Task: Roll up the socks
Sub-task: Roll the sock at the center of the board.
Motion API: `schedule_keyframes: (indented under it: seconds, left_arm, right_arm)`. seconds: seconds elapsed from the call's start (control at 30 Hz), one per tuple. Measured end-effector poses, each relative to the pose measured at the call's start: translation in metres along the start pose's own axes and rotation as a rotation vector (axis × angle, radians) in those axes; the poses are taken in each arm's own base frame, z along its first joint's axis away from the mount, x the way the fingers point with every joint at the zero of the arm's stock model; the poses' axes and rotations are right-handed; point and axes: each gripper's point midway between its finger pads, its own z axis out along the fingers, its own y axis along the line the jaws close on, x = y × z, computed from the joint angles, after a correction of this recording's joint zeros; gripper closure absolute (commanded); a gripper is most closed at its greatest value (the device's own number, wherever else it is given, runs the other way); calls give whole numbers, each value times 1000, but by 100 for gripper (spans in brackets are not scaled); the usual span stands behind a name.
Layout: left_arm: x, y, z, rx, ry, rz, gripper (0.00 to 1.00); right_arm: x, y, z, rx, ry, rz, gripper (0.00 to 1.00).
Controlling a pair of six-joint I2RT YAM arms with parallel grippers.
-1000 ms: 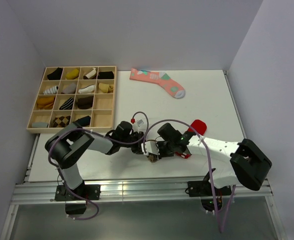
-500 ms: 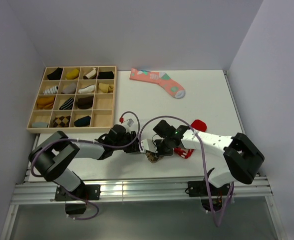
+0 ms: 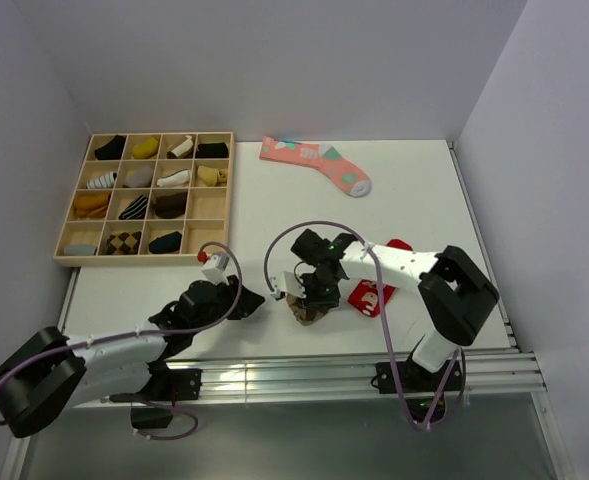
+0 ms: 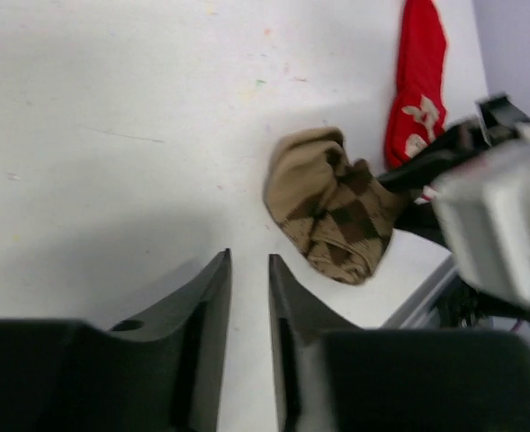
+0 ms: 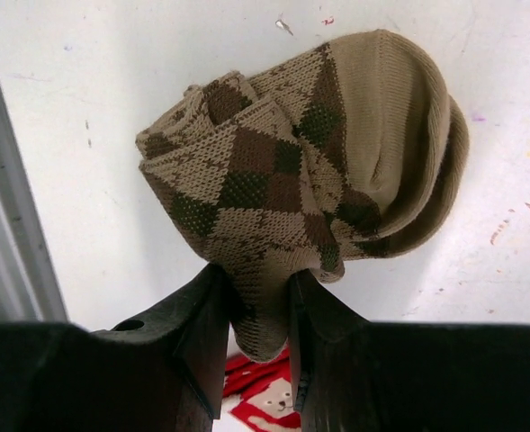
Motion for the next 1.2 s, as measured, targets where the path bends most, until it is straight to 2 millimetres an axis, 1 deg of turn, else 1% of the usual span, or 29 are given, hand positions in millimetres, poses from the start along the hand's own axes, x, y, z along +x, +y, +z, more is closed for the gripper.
schedule_keyframes:
  seconds: [0.07, 0.17, 0.2, 0.27, 0.33, 0.5, 0.57, 0.63, 0.8, 0.9, 1.1, 1.2]
  left_arm:
    - [-1, -5, -5, 22, -27, 20, 75]
    - [6, -18, -9, 60, -29, 66, 75]
    - [9, -21, -10, 70, -28, 84, 72]
    - [16, -25, -11, 77, -20, 118, 70]
    - [24, -27, -10, 81, -8, 146, 65]
    - [36, -20, -1, 55, 17, 199, 59]
    - [39, -21, 4, 47, 23, 220, 58]
    - [40, -27, 9, 54, 25, 241, 56]
    - [34, -52, 22, 97, 3, 278, 52]
    - [31, -62, 30, 109, -9, 287, 51]
    - [40, -54, 43, 80, 14, 316, 51]
    - [40, -55, 46, 86, 7, 313, 50]
  right_arm:
    - [-2, -2, 1, -32, 25, 16, 85]
    - [-6, -3, 2, -86, 55, 40, 85]
    - [-7, -3, 2, -103, 63, 48, 85]
    - [-9, -3, 2, -134, 77, 67, 85]
    - [-11, -4, 2, -163, 87, 86, 85]
    - [-15, -4, 3, -245, 112, 146, 85]
    - [-14, -4, 4, -263, 117, 162, 85]
    - [-14, -3, 4, -275, 119, 175, 85]
    - [-13, -1, 5, -300, 129, 197, 85]
    - [-13, 0, 5, -309, 132, 219, 85]
    - [-11, 0, 5, -328, 121, 267, 85]
    - [-11, 0, 5, -329, 121, 271, 84]
